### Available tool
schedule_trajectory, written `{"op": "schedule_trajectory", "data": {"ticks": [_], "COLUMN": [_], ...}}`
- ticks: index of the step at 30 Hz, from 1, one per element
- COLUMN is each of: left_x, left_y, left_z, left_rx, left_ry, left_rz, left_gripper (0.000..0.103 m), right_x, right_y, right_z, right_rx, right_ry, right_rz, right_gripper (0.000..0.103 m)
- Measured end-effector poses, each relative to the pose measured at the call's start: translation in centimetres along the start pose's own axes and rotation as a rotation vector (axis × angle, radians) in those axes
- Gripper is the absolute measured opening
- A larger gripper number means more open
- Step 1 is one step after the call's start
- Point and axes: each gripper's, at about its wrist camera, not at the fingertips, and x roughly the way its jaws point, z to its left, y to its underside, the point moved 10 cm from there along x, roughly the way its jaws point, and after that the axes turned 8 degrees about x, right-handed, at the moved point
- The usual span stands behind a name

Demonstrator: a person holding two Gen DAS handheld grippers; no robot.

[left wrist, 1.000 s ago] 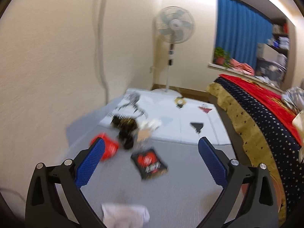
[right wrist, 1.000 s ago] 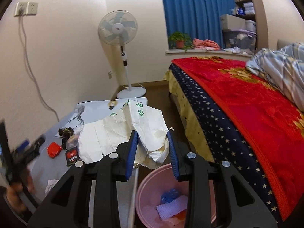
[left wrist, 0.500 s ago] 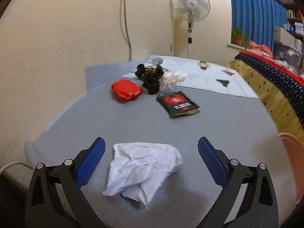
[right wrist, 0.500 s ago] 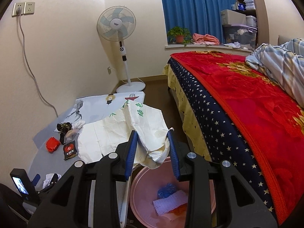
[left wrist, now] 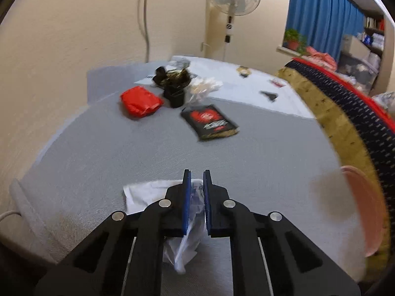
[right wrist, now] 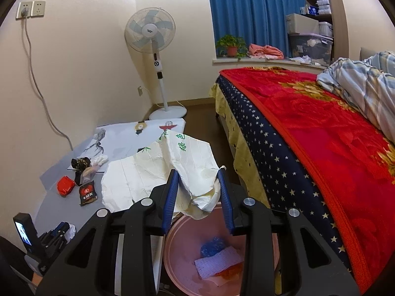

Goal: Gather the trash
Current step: 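Grasp the white tissue with the left tool while the right tool holds the white bag, then carry both items over the wastebasket and open both tools to drop them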

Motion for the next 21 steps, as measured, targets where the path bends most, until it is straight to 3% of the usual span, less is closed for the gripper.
{"op": "schedule_trajectory", "data": {"ticks": [11,21], "left_x": [-8.0,-13.6], "left_y": [-5.3,-8.1], "left_z": [-5.1,-17.6], "left_rx": [0.103,0.238], "left_ry": [0.137,0.380], "left_rz": [-0.128,-0.154], "left_gripper": [0.008,0.008], "right_x": [-2.9,-5.4], "right_y": [-1.1,-0.3], "right_z": [0.5,-3.2], "right_rx": [0.002,0.008], "right_ry": [-0.061,0.001], "right_rz": [-0.052,-0.075], "right_gripper": [0.034,0.034]}}
